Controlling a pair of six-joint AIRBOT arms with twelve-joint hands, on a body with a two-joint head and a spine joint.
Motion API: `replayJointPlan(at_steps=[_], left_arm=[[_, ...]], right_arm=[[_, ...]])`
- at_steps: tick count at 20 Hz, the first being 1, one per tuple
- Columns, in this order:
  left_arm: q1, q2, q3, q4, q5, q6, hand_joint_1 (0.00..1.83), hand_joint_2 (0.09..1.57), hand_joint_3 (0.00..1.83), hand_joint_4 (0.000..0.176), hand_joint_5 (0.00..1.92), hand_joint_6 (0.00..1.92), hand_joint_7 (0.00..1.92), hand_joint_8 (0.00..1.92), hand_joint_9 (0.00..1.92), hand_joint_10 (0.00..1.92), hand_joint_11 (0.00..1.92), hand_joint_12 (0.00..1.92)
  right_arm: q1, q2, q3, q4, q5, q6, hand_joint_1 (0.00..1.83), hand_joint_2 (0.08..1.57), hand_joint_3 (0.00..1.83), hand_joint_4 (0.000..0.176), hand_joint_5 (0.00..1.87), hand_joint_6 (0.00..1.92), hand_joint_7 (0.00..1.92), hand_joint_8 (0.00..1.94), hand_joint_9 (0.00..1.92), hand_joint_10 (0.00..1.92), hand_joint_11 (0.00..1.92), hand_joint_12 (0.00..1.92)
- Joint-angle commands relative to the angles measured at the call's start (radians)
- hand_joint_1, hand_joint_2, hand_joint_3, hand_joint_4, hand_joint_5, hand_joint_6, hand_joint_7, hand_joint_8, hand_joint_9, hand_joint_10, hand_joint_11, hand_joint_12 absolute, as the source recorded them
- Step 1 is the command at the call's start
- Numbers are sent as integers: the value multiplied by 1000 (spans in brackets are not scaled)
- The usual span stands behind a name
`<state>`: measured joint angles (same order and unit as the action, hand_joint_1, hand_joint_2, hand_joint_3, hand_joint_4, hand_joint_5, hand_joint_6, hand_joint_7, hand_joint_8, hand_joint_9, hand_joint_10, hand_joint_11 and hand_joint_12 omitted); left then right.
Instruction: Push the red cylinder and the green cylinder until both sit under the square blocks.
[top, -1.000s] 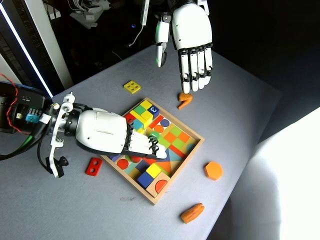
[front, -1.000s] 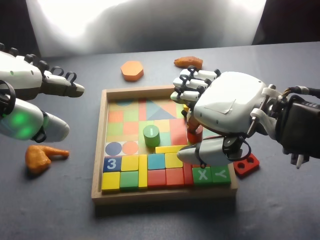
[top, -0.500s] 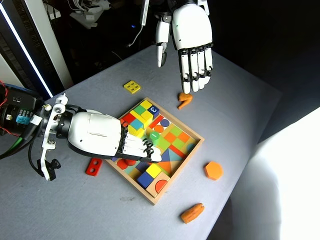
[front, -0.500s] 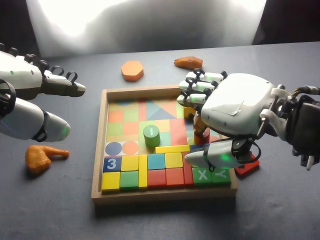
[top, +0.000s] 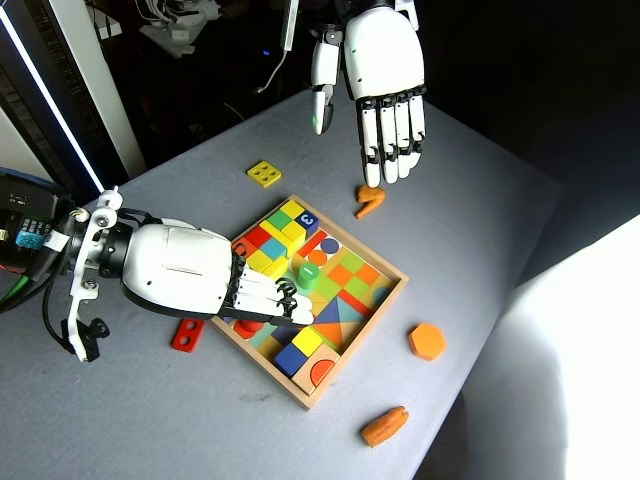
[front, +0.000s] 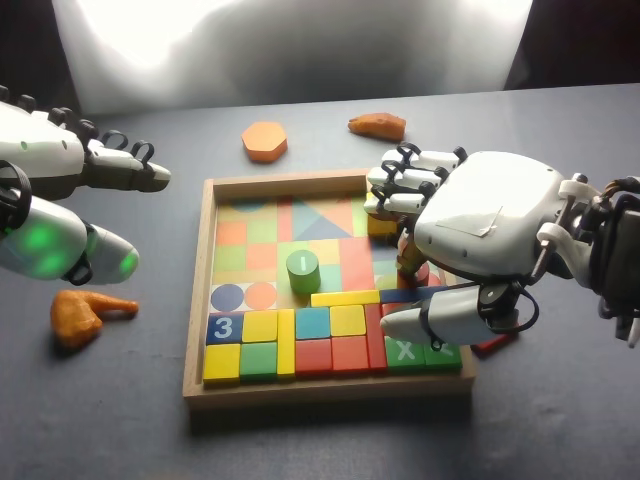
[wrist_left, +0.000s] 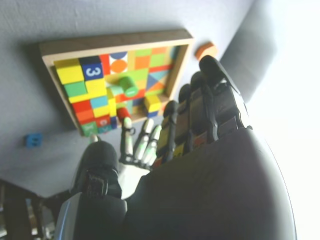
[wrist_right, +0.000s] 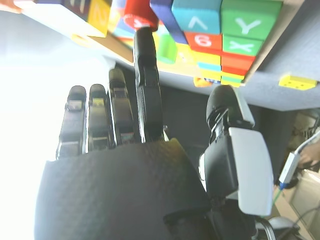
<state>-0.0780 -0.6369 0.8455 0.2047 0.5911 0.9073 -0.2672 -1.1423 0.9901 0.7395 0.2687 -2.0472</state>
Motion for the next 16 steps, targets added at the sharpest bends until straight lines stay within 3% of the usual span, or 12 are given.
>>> replayJointPlan(at_steps=[1,5,6,10,14,16], left_arm=[[-7,11,1,16,-77,-2,62,1378,0,52,55,3,95,4,130,3,0,667],[-7,11,1,16,-77,-2,48,1384,1,41,76,5,105,4,125,5,0,616],[-7,11,1,16,-77,-2,26,1388,1,50,58,2,90,1,113,1,0,639],[-7,11,1,16,-77,-2,81,1375,0,48,59,3,108,4,130,5,0,703],[-7,11,2,16,-77,-2,96,1374,0,43,54,12,109,9,126,7,0,585],[-7,11,2,16,-77,-2,113,1374,0,42,62,10,113,6,132,6,0,680]], right_arm=[[-12,12,-2,-1,4,-7,15,1181,3,0,916,23,234,8,19,6,0,0],[-14,28,-16,-1,-2,-15,0,1170,0,0,926,25,238,8,37,13,0,0],[-14,36,-24,-1,-3,-21,52,1173,0,0,920,21,218,4,16,4,0,0],[-15,46,-28,-1,-7,-22,1,1182,4,0,886,6,194,0,0,0,0,0],[-17,53,-28,-1,0,-34,0,1180,3,0,905,13,225,11,9,4,0,0],[-17,55,-28,-1,1,-37,0,1183,4,0,895,8,219,7,12,5,0,0]])
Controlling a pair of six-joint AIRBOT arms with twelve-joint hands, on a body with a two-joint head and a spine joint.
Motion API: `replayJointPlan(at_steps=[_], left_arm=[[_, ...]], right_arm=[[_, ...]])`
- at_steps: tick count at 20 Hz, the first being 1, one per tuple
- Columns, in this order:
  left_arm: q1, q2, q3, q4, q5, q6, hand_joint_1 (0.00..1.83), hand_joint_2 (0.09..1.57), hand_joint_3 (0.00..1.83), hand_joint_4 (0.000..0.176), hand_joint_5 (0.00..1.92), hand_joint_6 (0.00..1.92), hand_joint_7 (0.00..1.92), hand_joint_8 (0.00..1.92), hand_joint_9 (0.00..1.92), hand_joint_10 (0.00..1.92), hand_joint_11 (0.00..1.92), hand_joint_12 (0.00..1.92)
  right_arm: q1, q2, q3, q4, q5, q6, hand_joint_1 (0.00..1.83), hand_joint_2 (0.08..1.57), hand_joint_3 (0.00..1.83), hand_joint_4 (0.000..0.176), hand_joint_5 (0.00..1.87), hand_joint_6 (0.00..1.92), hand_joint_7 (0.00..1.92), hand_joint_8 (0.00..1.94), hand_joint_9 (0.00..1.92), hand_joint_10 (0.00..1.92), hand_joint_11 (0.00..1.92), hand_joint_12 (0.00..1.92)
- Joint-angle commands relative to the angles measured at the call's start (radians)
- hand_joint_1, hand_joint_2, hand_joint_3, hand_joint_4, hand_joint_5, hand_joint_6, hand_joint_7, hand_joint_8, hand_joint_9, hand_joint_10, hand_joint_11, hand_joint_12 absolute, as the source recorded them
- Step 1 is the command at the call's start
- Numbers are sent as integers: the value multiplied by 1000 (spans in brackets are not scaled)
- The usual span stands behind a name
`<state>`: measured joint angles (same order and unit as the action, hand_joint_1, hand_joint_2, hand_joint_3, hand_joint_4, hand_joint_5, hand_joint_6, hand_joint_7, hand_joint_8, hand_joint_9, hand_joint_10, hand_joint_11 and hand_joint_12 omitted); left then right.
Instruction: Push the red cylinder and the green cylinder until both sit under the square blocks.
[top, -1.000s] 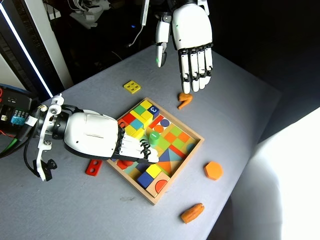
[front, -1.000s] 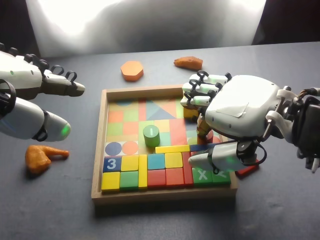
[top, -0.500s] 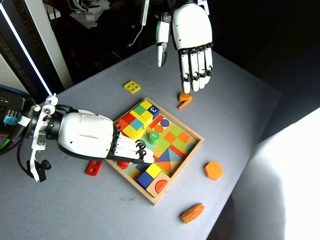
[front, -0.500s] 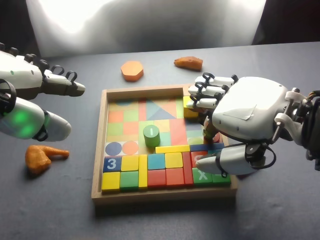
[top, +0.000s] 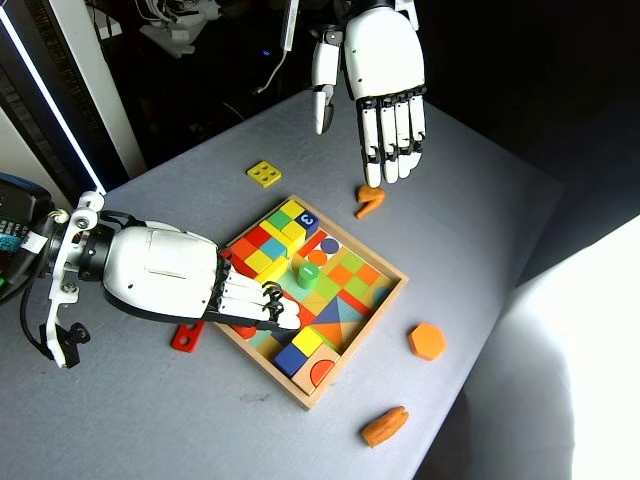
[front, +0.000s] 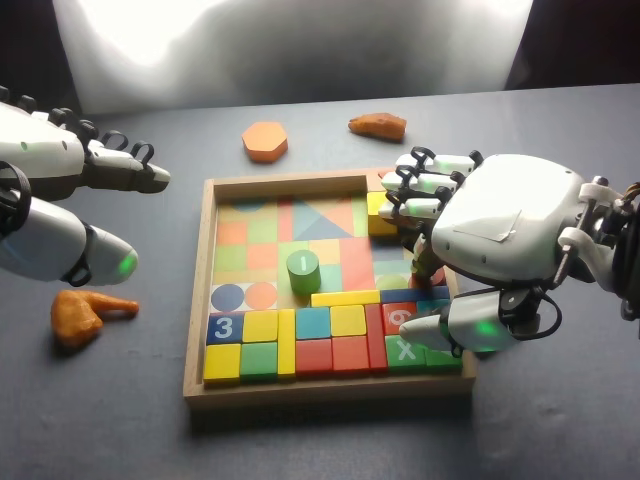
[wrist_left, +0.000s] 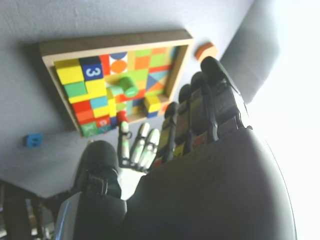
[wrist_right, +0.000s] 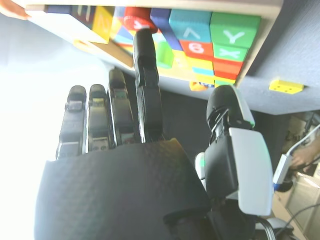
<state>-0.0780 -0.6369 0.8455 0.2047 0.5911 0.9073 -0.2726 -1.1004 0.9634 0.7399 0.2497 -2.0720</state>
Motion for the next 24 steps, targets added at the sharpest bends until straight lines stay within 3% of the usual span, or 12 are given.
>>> replayJointPlan(at_steps=[1,2,3,8,9,24], left_arm=[[-7,11,2,16,-77,-2,54,1373,0,34,61,4,115,2,126,2,0,657],[-7,11,2,16,-77,-2,54,1373,0,34,61,4,115,2,126,2,0,657],[-7,11,2,16,-77,-2,73,1369,0,23,83,8,122,4,130,3,0,667],[-7,11,2,16,-77,-2,136,1374,0,29,72,1,94,0,114,2,0,606],[-7,11,2,16,-77,-2,113,1378,1,27,81,3,86,1,102,4,0,518],[-7,11,3,16,-77,-2,135,1373,0,22,83,8,126,3,132,2,0,600]], right_arm=[[-10,13,-1,-2,20,-12,0,1177,0,0,896,9,198,2,5,2,0,0],[-7,13,-1,-2,20,-11,0,1177,0,0,896,9,198,2,5,2,0,0],[-5,13,-2,-2,19,-11,0,1170,0,0,903,11,204,4,15,6,0,0],[-10,15,-2,-2,14,-27,31,1162,0,0,943,27,219,7,50,20,0,0],[-11,17,-2,-2,12,-27,28,1165,0,0,940,25,219,6,58,22,0,0],[73,21,-24,-2,30,-15,13,1171,0,0,917,10,213,3,58,16,0,0]])
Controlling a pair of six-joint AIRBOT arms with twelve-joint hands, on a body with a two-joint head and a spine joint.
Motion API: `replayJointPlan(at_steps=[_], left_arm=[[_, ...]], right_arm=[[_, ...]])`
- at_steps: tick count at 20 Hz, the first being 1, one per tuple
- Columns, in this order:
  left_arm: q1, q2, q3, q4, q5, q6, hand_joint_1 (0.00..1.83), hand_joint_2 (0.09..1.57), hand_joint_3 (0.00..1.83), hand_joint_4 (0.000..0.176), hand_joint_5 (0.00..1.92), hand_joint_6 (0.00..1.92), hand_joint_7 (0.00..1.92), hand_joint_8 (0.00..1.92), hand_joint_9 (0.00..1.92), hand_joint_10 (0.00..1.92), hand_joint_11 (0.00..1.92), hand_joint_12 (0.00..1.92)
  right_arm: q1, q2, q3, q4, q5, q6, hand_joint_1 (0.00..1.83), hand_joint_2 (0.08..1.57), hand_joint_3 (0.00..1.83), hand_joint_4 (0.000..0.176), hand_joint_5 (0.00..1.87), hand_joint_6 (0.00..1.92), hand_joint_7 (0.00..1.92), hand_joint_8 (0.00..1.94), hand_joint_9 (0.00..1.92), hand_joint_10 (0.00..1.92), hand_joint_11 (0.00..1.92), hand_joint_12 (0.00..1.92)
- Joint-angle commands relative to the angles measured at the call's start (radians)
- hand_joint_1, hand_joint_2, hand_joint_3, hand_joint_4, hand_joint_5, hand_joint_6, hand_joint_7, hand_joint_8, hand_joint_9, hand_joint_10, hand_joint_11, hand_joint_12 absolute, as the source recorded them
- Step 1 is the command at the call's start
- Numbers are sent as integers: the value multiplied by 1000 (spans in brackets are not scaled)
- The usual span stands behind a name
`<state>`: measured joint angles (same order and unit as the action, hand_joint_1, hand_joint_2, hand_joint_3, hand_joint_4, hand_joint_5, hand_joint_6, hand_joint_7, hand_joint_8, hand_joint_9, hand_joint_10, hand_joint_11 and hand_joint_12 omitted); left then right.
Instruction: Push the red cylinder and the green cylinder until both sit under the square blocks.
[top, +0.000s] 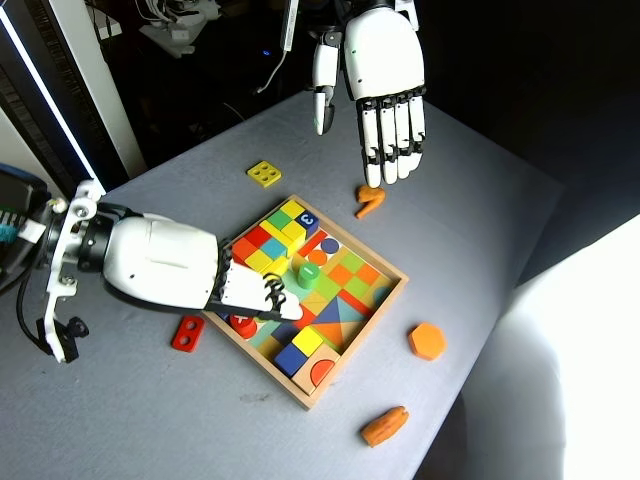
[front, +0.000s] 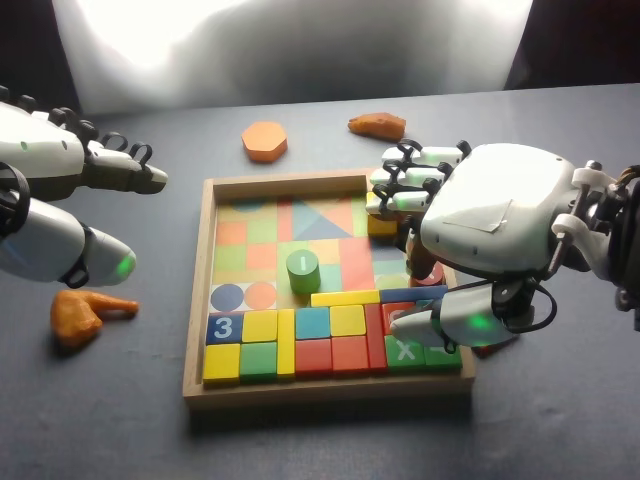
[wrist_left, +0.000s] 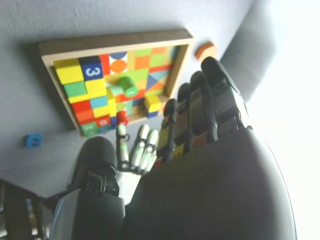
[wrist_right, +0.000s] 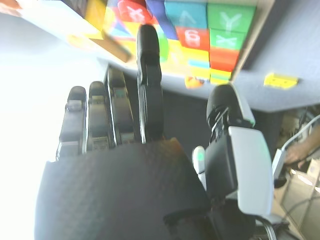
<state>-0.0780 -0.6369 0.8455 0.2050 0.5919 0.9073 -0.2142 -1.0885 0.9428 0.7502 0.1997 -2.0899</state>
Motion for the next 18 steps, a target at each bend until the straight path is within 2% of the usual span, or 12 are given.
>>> replayJointPlan(at_steps=[1,4,5,7,9,10,11,12,13,14,17,18], left_arm=[[-7,11,3,16,-77,-2,135,1373,0,22,83,8,126,3,132,2,0,600],[-7,11,3,16,-77,-2,179,1370,0,23,89,7,92,2,114,1,0,547],[-7,11,3,16,-77,-2,148,1371,0,30,88,5,99,3,118,3,0,547],[-7,11,3,16,-77,-2,140,1371,0,28,90,5,111,8,119,3,0,548],[-7,11,3,16,-77,-2,160,1367,0,26,81,0,99,0,121,2,0,588],[-7,11,3,16,-77,-2,163,1366,0,32,75,0,100,1,123,2,0,588],[-7,11,3,16,-77,-2,165,1369,0,27,67,0,103,2,119,0,0,586],[-7,11,3,16,-77,-2,158,1372,1,26,89,6,107,2,120,1,0,570],[-7,11,3,16,-77,-2,130,1376,2,28,84,3,98,1,118,0,0,565],[-7,11,3,16,-77,-2,133,1373,0,28,94,5,111,5,129,3,0,596],[-7,11,3,16,-77,-2,143,1369,0,32,105,6,116,4,139,5,0,634],[-7,11,3,16,-77,-2,187,1368,0,26,115,8,115,2,139,4,0,639]], right_arm=[[21,9,-3,-12,82,3,13,1171,0,0,917,10,213,3,58,16,0,0],[48,-8,0,-12,105,6,3,1173,1,0,910,7,221,4,69,19,0,0],[51,-21,4,-12,126,11,11,1173,1,0,918,10,220,3,67,18,0,0],[53,-56,25,-12,148,39,18,1173,1,0,924,12,237,9,75,21,0,0],[63,-97,62,-11,142,108,15,1169,0,0,931,14,247,10,81,23,0,0],[71,-120,84,-11,142,139,2,1171,0,0,920,9,231,3,73,19,0,0],[75,-132,95,-11,142,157,6,1173,1,0,919,9,219,0,60,13,0,0],[76,-147,108,-40,136,205,25,1176,2,0,926,12,212,0,65,15,0,0],[67,-157,116,-141,140,314,19,1175,1,0,931,14,221,4,75,19,0,0],[58,-169,117,-217,156,371,15,1173,0,0,930,13,227,6,74,18,0,0],[50,-204,129,-232,172,377,0,1174,1,0,928,12,233,7,76,18,0,0],[45,-223,140,-232,185,383,0,1175,1,0,918,7,222,2,68,14,0,0]])
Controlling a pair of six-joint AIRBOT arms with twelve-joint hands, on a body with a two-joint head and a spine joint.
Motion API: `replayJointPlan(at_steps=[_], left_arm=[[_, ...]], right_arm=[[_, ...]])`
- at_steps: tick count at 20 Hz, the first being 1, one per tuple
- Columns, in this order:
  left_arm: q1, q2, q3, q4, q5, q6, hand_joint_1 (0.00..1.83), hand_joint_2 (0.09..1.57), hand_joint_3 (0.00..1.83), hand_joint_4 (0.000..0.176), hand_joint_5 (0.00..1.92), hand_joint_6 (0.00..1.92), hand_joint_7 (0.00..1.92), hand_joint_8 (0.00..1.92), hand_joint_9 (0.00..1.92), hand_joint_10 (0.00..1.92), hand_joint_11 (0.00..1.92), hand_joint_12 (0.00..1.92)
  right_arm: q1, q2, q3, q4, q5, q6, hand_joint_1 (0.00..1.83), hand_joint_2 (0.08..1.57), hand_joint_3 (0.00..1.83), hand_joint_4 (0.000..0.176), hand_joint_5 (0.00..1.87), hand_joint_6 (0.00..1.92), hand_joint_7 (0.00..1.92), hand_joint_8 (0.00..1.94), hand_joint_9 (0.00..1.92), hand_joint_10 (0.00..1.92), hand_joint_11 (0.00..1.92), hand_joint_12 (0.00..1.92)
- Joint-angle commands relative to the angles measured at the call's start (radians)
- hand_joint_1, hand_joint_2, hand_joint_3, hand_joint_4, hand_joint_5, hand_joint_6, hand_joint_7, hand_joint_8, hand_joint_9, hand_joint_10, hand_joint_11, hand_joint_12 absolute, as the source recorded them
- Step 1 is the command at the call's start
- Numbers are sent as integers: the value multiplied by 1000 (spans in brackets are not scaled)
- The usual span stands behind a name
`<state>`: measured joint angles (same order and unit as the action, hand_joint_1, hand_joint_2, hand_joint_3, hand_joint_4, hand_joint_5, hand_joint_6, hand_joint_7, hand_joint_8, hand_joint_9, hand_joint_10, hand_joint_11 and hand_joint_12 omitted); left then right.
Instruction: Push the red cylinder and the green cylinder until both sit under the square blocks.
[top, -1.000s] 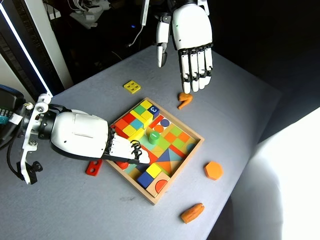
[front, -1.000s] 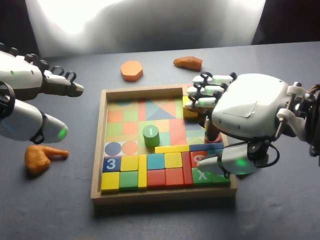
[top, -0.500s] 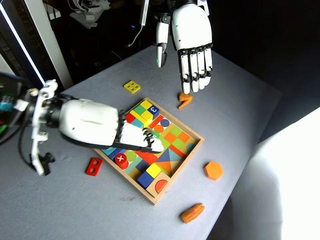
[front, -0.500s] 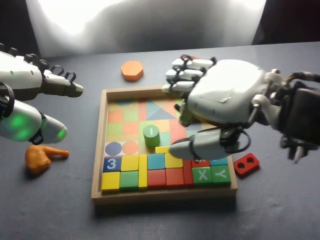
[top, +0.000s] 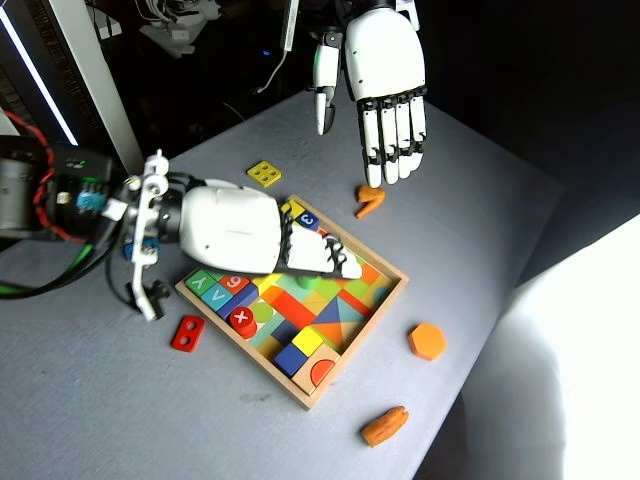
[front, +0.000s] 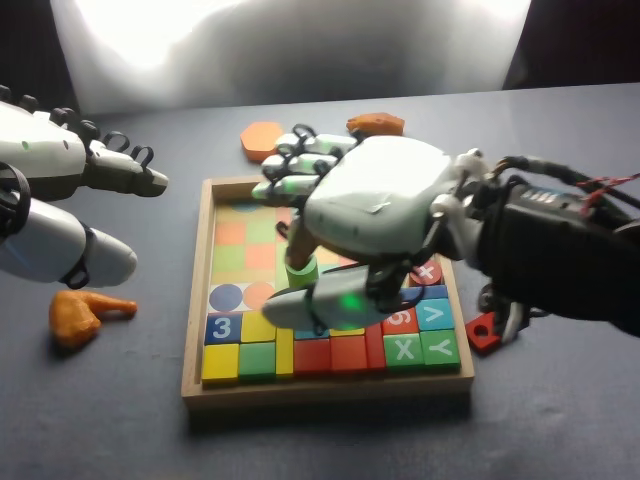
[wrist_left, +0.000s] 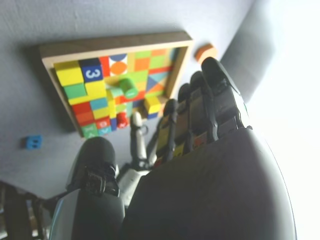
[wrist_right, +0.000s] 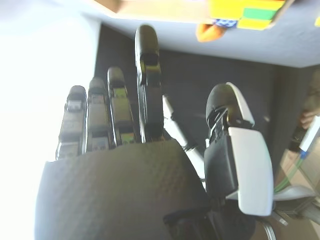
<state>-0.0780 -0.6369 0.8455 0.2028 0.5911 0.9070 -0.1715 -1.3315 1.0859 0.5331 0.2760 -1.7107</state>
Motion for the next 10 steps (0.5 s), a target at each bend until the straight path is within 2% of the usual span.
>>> replayJointPlan(at_steps=[1,4,5,8,10], left_arm=[[-7,11,3,18,-77,-2,125,1373,1,35,92,8,118,3,130,0,0,619],[-7,11,2,18,-77,-2,87,1381,4,33,87,5,103,3,119,1,0,612],[-7,11,2,18,-77,-2,91,1387,4,33,88,2,87,3,110,2,0,553],[-7,11,2,18,-77,-2,138,1375,0,31,105,3,104,2,126,4,0,606],[-7,11,2,18,-77,-2,110,1381,1,30,86,0,80,4,112,3,0,550]], right_arm=[[0,8,6,-15,116,4,22,1174,1,0,917,7,230,5,72,16,0,0],[-1,-23,29,-10,129,5,12,1175,1,0,904,1,233,5,69,14,0,0],[0,-32,40,-9,130,5,15,1169,0,0,914,5,236,5,67,13,0,0],[2,-52,80,5,124,4,22,1174,1,0,913,5,200,0,66,12,0,0],[1,-61,102,34,109,4,11,1175,1,0,904,1,204,1,65,11,0,0]])
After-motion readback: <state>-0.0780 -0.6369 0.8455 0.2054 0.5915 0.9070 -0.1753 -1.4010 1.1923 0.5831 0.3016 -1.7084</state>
